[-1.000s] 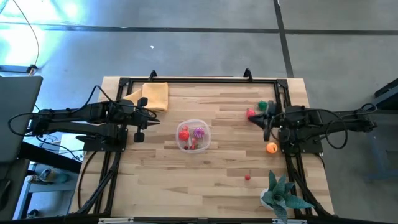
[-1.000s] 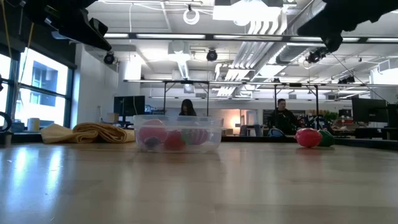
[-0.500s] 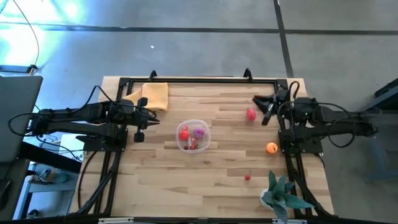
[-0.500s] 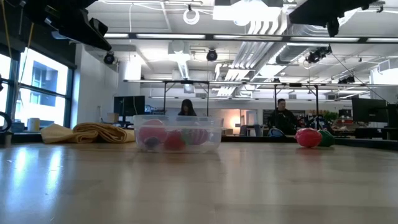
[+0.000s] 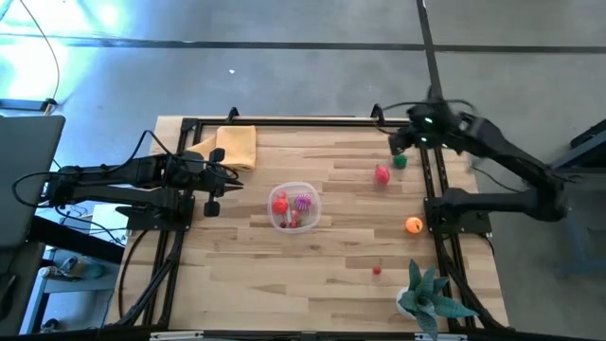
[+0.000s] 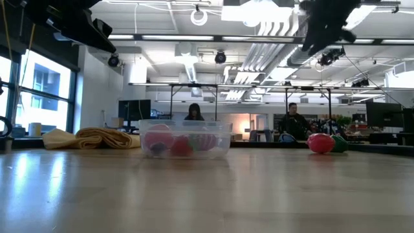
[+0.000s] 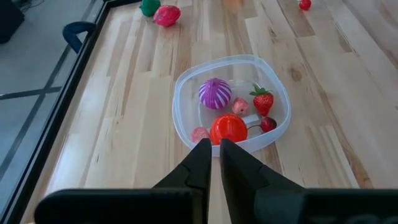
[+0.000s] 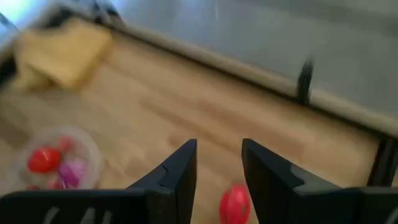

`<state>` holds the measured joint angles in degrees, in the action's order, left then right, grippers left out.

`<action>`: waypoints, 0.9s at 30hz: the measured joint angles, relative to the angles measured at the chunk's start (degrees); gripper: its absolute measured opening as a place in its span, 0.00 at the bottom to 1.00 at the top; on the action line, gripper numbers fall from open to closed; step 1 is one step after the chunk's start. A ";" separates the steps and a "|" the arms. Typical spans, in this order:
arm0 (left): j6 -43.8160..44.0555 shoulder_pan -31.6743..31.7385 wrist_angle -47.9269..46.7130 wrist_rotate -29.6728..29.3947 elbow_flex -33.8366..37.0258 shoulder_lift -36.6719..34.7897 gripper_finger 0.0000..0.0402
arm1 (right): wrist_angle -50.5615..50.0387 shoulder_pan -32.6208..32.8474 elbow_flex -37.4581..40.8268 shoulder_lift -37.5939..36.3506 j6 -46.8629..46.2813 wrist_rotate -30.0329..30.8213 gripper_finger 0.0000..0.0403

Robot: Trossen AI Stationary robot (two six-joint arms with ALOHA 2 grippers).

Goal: Pick and placing Produce into tupperware
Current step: Put the dragon fruit into the transparent bin

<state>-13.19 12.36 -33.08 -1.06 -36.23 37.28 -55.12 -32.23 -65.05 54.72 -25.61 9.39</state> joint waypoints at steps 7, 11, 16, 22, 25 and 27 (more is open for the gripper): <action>0.00 0.00 0.00 0.00 0.00 0.00 0.06 | -4.22 -6.59 0.30 14.55 -2.00 -9.00 0.30; 0.00 0.00 0.00 0.00 0.00 0.00 0.06 | -6.63 -7.19 0.34 22.34 -1.38 -9.40 0.30; -0.02 0.00 0.00 0.00 0.00 0.00 0.06 | -8.68 -7.09 0.36 30.02 -0.89 -9.38 0.30; -0.02 0.00 0.00 0.00 0.00 -0.02 0.06 | -12.09 -5.98 0.38 36.50 -0.30 -9.44 0.32; -0.01 0.00 -0.01 0.00 0.00 0.00 0.06 | -12.11 -5.23 0.41 37.90 0.00 -9.36 0.38; 0.00 0.00 0.00 0.00 0.00 0.00 0.06 | -11.95 -4.85 0.41 38.37 0.01 -9.28 0.43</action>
<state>-13.19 12.36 -33.08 -1.06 -36.23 37.28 -67.07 -37.08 -64.64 93.09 -25.61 0.11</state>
